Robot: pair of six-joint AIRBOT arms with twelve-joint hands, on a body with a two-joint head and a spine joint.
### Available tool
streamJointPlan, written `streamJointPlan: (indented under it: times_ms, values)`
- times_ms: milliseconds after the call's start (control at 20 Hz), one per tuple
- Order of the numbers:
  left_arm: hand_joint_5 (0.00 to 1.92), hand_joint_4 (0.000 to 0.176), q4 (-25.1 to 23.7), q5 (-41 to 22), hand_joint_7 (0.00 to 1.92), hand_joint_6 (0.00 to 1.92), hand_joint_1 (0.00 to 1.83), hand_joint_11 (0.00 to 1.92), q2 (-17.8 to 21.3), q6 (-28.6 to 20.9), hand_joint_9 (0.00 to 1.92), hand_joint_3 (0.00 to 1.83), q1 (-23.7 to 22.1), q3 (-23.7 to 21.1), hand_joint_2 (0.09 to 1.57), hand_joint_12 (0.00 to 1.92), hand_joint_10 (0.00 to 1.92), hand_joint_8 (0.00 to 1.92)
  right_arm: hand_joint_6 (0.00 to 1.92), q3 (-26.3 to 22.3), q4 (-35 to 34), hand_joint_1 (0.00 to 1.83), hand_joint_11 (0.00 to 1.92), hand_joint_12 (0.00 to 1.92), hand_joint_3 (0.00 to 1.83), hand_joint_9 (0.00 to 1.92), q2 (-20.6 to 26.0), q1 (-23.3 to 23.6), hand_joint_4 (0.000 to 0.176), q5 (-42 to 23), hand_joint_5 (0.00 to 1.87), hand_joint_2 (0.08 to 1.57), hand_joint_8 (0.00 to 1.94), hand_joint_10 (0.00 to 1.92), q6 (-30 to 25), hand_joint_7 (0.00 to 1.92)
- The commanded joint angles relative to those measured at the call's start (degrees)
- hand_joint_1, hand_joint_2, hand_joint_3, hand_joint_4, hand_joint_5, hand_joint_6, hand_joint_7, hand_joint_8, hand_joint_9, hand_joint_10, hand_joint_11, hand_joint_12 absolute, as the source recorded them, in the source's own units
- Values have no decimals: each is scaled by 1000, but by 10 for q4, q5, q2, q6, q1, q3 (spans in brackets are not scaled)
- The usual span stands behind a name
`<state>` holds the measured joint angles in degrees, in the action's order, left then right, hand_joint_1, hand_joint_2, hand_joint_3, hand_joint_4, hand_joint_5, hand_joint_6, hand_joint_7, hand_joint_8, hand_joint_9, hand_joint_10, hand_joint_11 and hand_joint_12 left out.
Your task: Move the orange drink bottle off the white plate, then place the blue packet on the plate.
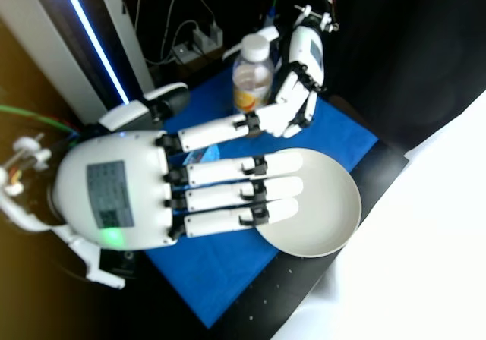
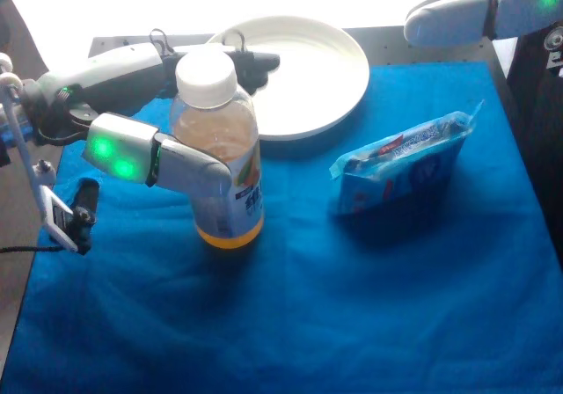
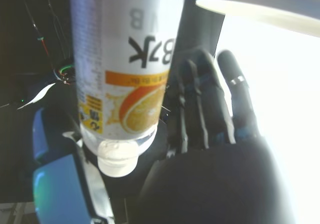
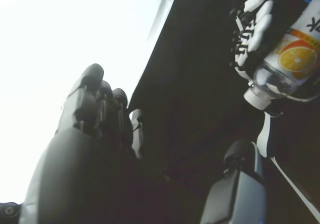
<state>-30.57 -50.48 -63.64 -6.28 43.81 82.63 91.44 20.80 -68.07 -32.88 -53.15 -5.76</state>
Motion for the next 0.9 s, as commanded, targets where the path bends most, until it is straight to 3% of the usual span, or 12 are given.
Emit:
streamJointPlan:
  times_ms: [0, 50, 150, 250, 300, 350, 450, 600, 750, 800, 850]
  values:
    - [36, 159, 27, -60, 93, 0, 615, 0, 5, -7, 114, 4, 0, -5, 782, 442, 4, 3, 2, -1, -29, 607, 0, 408, 0, 59, 1, 9, 176, -58, 72, 681, 5, 7, -4, 139]
    - [6, 173, 26, -60, 27, 0, 620, 0, 10, -6, 38, 4, 2, -9, 795, 281, 3, 3, 2, -2, -28, 576, 0, 457, 0, 69, 1, 9, 176, -58, 57, 681, 2, 6, -4, 141]
    - [0, 176, 18, -55, 0, 0, 596, 0, 23, -4, 1, 0, 4, -18, 767, 28, 0, 0, 1, -2, -23, 618, 0, 411, 0, 39, 1, 9, 176, -58, 42, 644, 1, 2, -4, 116]
    - [0, 176, 10, -44, 0, 0, 551, 0, 47, -1, 0, 0, 10, -34, 747, 0, 0, 0, 0, -3, -16, 641, 0, 346, 0, 3, 1, 9, 176, -57, 1, 614, 3, 0, -4, 56]
    - [0, 176, 9, -43, 0, 0, 618, 0, 56, -1, 0, 4, 13, -40, 782, 0, 0, 0, 0, -4, -10, 638, 0, 507, 0, 7, 1, 9, 176, -51, 0, 565, 3, 2, -4, 38]
    - [0, 176, 9, -42, 0, 0, 618, 0, 60, 0, 0, 4, 14, -42, 782, 0, 0, 0, 0, -4, -9, 638, 0, 507, 0, 7, 1, 9, 176, -51, 0, 565, 3, 2, -4, 38]
    - [0, 176, 4, -34, 0, 0, 555, 0, 77, 3, 0, 0, 15, -50, 770, 0, 0, 0, 0, -5, -1, 655, 0, 460, 0, 0, 1, 9, 176, -43, 0, 557, 2, 0, -4, 41]
    - [0, 176, 0, -15, 0, 0, 603, 0, 102, 14, 0, 0, 15, -59, 766, 0, 0, 0, 0, -7, 27, 659, 0, 219, 0, 0, 3, 9, 176, -11, 0, 527, 3, 0, -4, 41]
    - [0, 176, -21, 18, 0, 0, 509, 0, 107, 15, 0, 0, 2, -51, 706, 0, 0, 0, 0, -8, 130, 704, 0, 258, 10, 10, 7, 42, 176, 45, 0, 598, 1, 1, -49, 41]
    - [0, 176, -20, 20, 0, 0, 476, 0, 108, 15, 0, 0, 0, -47, 708, 0, 0, 0, 0, -9, 174, 815, 0, 341, 17, 48, 7, 56, 159, 60, 0, 711, 5, 6, -74, 74]
    - [0, 176, -19, 27, 0, 0, 459, 0, 109, 15, 0, 0, -5, -42, 703, 0, 0, 0, 0, -9, 217, 808, 0, 404, 8, 44, 9, 65, 154, 73, 0, 732, 3, 1, -97, 68]
